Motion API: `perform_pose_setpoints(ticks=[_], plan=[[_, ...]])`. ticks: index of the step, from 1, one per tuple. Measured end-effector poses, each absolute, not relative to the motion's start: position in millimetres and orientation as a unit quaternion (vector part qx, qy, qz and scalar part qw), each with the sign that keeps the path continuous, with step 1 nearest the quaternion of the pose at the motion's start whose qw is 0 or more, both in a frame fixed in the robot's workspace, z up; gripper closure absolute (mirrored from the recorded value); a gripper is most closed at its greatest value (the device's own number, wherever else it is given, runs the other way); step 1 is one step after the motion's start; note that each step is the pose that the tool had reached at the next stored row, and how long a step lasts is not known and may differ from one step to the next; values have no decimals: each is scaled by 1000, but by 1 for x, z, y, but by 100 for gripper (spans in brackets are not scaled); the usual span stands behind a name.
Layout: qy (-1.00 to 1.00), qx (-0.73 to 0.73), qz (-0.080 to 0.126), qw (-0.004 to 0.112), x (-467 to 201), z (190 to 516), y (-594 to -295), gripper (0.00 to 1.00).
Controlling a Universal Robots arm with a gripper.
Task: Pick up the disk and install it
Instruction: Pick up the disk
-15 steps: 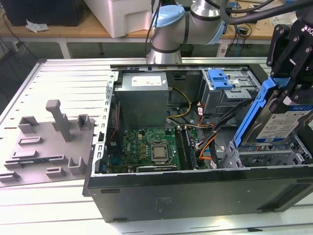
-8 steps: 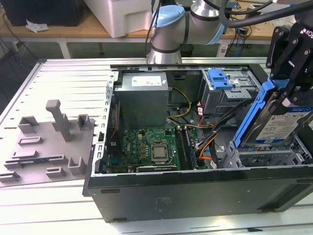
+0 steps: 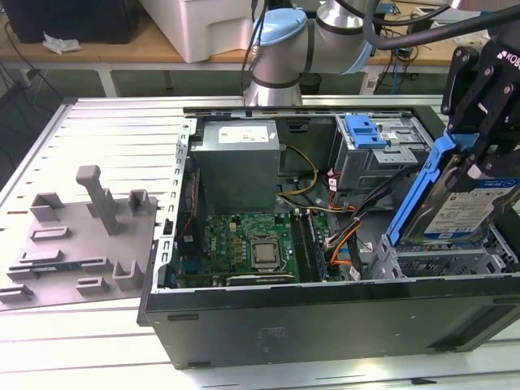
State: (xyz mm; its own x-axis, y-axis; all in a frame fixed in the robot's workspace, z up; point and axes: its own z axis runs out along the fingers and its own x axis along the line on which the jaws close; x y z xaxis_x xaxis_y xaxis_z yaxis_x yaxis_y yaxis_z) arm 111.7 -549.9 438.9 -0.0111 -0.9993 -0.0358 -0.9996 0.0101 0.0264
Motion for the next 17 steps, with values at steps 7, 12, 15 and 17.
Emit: perform_pose_setpoints(ticks=[7, 12, 15, 17], plan=[[711, -703, 22, 3, 112, 437, -550, 63], [711, -703, 22, 3, 112, 437, -550, 63], [711, -703, 22, 3, 112, 442, -550, 63], [711, -703, 22, 3, 112, 447, -550, 63]])
